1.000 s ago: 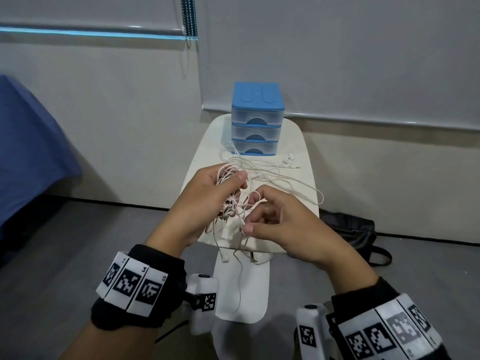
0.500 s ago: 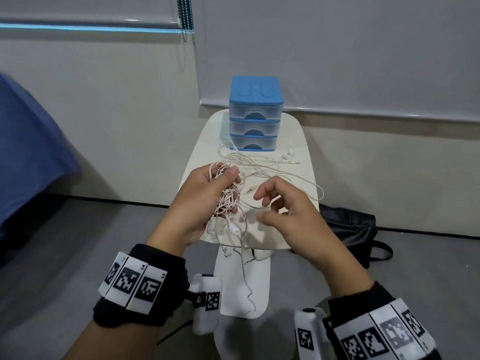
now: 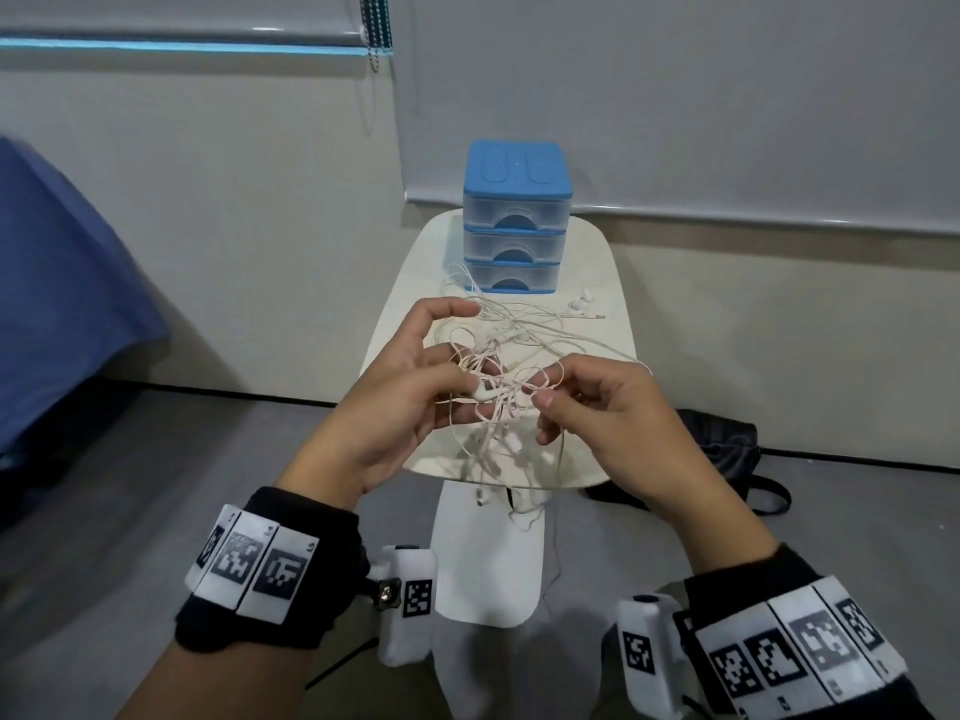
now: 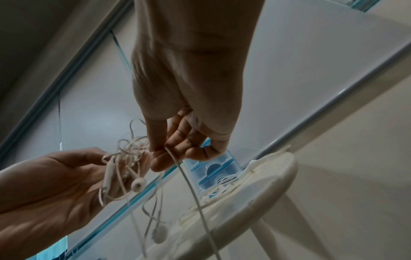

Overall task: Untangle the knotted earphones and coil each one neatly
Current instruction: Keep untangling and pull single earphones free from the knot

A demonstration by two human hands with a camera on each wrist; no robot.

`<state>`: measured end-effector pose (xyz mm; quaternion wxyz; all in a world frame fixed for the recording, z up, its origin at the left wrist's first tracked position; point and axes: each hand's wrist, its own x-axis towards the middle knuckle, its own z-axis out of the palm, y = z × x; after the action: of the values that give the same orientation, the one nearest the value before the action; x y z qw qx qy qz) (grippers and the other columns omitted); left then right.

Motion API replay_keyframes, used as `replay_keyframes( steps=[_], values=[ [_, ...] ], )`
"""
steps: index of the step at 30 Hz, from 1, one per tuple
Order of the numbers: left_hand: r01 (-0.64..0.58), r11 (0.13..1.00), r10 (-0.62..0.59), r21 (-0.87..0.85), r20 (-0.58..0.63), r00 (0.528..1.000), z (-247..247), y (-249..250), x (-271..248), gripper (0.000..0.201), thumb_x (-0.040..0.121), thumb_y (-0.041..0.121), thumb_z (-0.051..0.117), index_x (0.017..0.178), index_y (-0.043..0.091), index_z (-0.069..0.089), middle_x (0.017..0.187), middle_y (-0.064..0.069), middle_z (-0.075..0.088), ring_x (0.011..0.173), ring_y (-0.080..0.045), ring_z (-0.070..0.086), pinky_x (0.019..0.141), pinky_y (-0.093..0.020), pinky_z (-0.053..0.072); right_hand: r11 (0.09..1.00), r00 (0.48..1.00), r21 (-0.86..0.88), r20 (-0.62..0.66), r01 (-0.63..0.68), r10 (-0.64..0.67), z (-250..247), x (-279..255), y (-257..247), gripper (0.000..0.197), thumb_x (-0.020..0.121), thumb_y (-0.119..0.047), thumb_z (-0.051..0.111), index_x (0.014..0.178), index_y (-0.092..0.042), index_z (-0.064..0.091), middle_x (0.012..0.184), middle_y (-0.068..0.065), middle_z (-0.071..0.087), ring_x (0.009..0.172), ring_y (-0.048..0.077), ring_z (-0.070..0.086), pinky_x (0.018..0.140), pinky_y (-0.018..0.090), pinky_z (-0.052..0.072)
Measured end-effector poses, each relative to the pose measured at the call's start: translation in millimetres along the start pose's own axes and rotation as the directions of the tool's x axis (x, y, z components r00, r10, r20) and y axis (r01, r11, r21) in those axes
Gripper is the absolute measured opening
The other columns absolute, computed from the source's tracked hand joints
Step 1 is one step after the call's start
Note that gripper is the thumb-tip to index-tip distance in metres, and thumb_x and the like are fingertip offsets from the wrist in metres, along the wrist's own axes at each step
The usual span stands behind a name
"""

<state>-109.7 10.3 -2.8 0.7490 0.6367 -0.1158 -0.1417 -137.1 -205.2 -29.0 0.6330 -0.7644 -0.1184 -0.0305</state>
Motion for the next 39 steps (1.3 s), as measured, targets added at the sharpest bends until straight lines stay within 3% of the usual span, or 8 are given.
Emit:
replay_keyframes(
  steps=[4, 8, 13, 17, 20, 28, 34, 39],
  values=[
    [-0.041, 0.998, 0.040, 0.036, 0.030, 0.999, 9.1, -0.8, 1.8, 0.050, 0.094, -0.010, 0.061, 0.130, 0.023, 0.058, 0.107, -0.015, 0.066, 0.087, -0.022, 0.066, 0.075, -0.029, 0.059, 0.998, 0.999, 0.056, -0.045, -0.009, 0.012, 0.4, 2.1, 2.5, 0.008, 0.093, 0.000, 0.070, 0.094, 0.001, 0.063, 0.081, 0.009, 0.067, 0.066, 0.025, 0.068, 0.074, 0.035, 0.054],
    [-0.044, 0.997, 0.043, 0.063, 0.016, 0.999, 13.5, -1.9, 4.0, 0.040, 0.093, -0.006, 0.066, 0.122, 0.021, 0.063, 0.102, -0.012, 0.063, 0.089, -0.027, 0.060, 0.082, -0.036, 0.056, 0.993, 0.997, 0.114, -0.072, -0.011, 0.019, 1.8, 4.1, 0.4, 0.008, 0.090, -0.003, 0.074, 0.087, -0.007, 0.069, 0.083, 0.002, 0.066, 0.064, 0.015, 0.057, 0.065, 0.024, 0.049],
    [-0.060, 0.991, 0.065, 0.124, -0.038, 0.997, 16.1, -7.4, 4.4, 0.030, 0.091, 0.000, 0.072, 0.111, 0.022, 0.069, 0.103, -0.013, 0.062, 0.085, -0.024, 0.061, 0.080, -0.041, 0.055, 0.985, 0.996, 0.157, -0.052, -0.067, 0.076, 1.2, 4.3, -0.4, 0.011, 0.091, -0.003, 0.073, 0.088, -0.014, 0.076, 0.083, 0.002, 0.071, 0.067, 0.013, 0.056, 0.068, 0.023, 0.047],
    [-0.095, 0.979, 0.117, 0.180, -0.120, 0.986, 19.6, -16.0, 5.6, 0.022, 0.089, 0.005, 0.077, 0.101, 0.022, 0.071, 0.105, -0.012, 0.064, 0.080, -0.019, 0.065, 0.073, -0.033, 0.057, 0.966, 0.988, 0.215, -0.021, -0.145, 0.153, -2.4, 3.1, 2.8, 0.019, 0.091, 0.005, 0.067, 0.093, -0.009, 0.080, 0.090, 0.013, 0.073, 0.072, 0.016, 0.063, 0.077, 0.031, 0.048],
    [-0.086, 0.978, 0.116, 0.190, -0.153, 0.981, 21.0, -21.3, 8.4, 0.020, 0.088, 0.007, 0.079, 0.099, 0.022, 0.072, 0.108, -0.017, 0.062, 0.078, -0.020, 0.064, 0.072, -0.033, 0.058, 0.972, 0.990, 0.197, -0.037, -0.126, 0.136, -6.4, 0.6, 2.2, 0.024, 0.085, 0.011, 0.071, 0.096, -0.010, 0.077, 0.086, 0.014, 0.069, 0.073, 0.020, 0.069, 0.074, 0.025, 0.049],
    [-0.076, 0.975, 0.106, 0.207, -0.139, 0.985, 27.7, -28.6, 10.0, 0.019, 0.089, 0.004, 0.077, 0.100, 0.018, 0.072, 0.108, -0.023, 0.065, 0.077, -0.023, 0.067, 0.073, -0.037, 0.061, 0.950, 0.983, 0.277, -0.072, -0.142, 0.168, -3.6, 1.2, 6.0, 0.035, 0.079, 0.008, 0.080, 0.108, -0.005, 0.065, 0.079, 0.012, 0.070, 0.074, 0.027, 0.072, 0.071, 0.028, 0.055],
    [-0.031, 0.982, 0.063, 0.187, -0.167, 0.984, 27.1, -29.8, 12.8, 0.018, 0.089, 0.005, 0.078, 0.099, 0.018, 0.072, 0.102, -0.021, 0.061, 0.082, -0.025, 0.063, 0.064, -0.028, 0.057, 0.948, 0.984, 0.276, -0.037, -0.157, 0.173, -1.7, 3.1, 6.4, 0.033, 0.077, 0.008, 0.081, 0.104, -0.005, 0.067, 0.076, 0.012, 0.072, 0.071, 0.022, 0.070, 0.068, 0.024, 0.054],
    [0.001, 0.992, 0.003, 0.130, -0.029, 1.000, 25.7, -24.7, 10.9, 0.026, 0.093, 0.000, 0.070, 0.111, 0.018, 0.068, 0.110, -0.014, 0.063, 0.080, -0.020, 0.070, 0.071, -0.030, 0.057, 0.966, 0.983, 0.216, -0.091, -0.139, 0.161, -6.0, 8.7, 10.2, 0.034, 0.074, 0.006, 0.085, 0.100, -0.010, 0.070, 0.082, 0.012, 0.070, 0.073, 0.023, 0.067, 0.074, 0.033, 0.057]
  ],
)
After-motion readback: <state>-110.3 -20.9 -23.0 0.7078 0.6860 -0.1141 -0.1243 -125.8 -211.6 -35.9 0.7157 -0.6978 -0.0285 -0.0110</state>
